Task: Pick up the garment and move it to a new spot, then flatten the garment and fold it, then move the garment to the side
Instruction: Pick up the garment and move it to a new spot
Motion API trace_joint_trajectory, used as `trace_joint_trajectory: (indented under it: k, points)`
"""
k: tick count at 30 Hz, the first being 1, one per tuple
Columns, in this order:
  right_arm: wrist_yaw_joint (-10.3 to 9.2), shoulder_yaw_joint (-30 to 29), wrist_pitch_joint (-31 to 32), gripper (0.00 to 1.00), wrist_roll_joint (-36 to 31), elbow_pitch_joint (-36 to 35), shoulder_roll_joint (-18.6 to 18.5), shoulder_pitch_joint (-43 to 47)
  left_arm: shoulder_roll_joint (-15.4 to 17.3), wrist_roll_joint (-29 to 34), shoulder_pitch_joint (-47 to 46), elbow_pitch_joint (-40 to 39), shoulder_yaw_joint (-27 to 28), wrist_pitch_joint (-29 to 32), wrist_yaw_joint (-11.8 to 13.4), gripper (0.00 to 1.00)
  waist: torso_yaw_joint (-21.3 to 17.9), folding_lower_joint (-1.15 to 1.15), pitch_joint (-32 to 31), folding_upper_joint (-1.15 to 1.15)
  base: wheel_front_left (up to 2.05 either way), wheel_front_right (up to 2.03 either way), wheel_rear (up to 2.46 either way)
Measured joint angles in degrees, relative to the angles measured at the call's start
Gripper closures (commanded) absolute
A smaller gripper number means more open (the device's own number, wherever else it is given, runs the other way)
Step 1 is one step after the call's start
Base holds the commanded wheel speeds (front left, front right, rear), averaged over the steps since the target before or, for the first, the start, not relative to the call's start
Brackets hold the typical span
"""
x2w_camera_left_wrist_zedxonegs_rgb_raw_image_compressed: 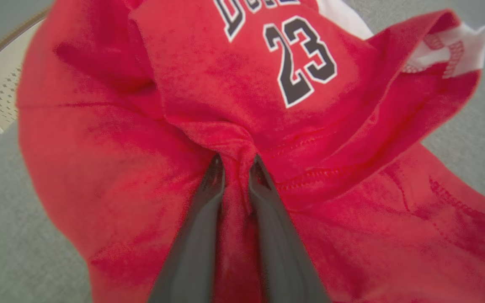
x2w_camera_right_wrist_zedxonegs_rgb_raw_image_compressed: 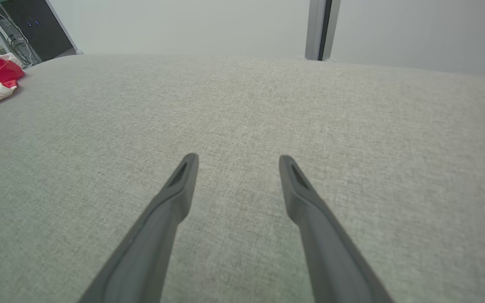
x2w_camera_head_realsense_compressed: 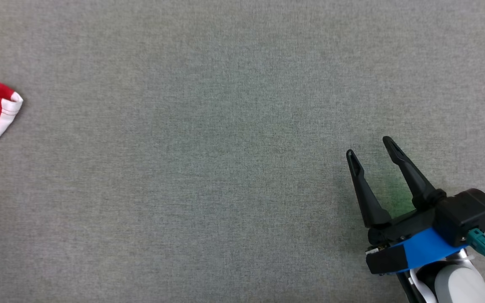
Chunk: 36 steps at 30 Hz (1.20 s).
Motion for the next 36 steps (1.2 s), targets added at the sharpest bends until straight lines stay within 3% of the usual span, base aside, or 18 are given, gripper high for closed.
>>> trace_joint_trajectory:
  k: [9,17,22,29,36]
  points:
    - [0.00,1.9,-2.3,0.00,1.8,4.9,1.3,-0.8,3.8,4.2,-1.7,-6.6,-1.9,-7.0,-3.6,1.00,0.8,0.00,-7.7,0.00,0.00,0.00,0.00]
    - [0.00,3.0,-4.8,0.00,3.7,9.6,2.6,-0.4,3.7,7.6,-5.1,-18.6,-7.6,-6.9,-6.8,1.00,-0.4,-0.01,-16.3,-0.01,0.00,0.00,0.00]
    - [0.00,3.2,-5.4,0.00,4.2,11.2,3.1,0.8,0.3,7.7,-5.6,-27.3,-12.9,-2.9,-7.9,1.00,-3.0,-0.01,-20.9,-0.01,0.00,0.00,0.00]
    - [0.00,2.1,-5.7,0.00,4.7,11.6,3.3,2.5,-7.5,4.0,-3.4,-38.2,-19.2,1.7,-8.1,1.00,-9.1,-0.01,-24.5,-0.01,0.00,0.00,0.00]
    - [0.00,1.7,-6.1,0.00,5.8,11.2,3.4,3.4,-14.4,0.6,3.2,-39.7,-25.3,4.9,-6.8,1.00,-15.3,-0.01,-25.9,-0.01,0.00,0.00,0.00]
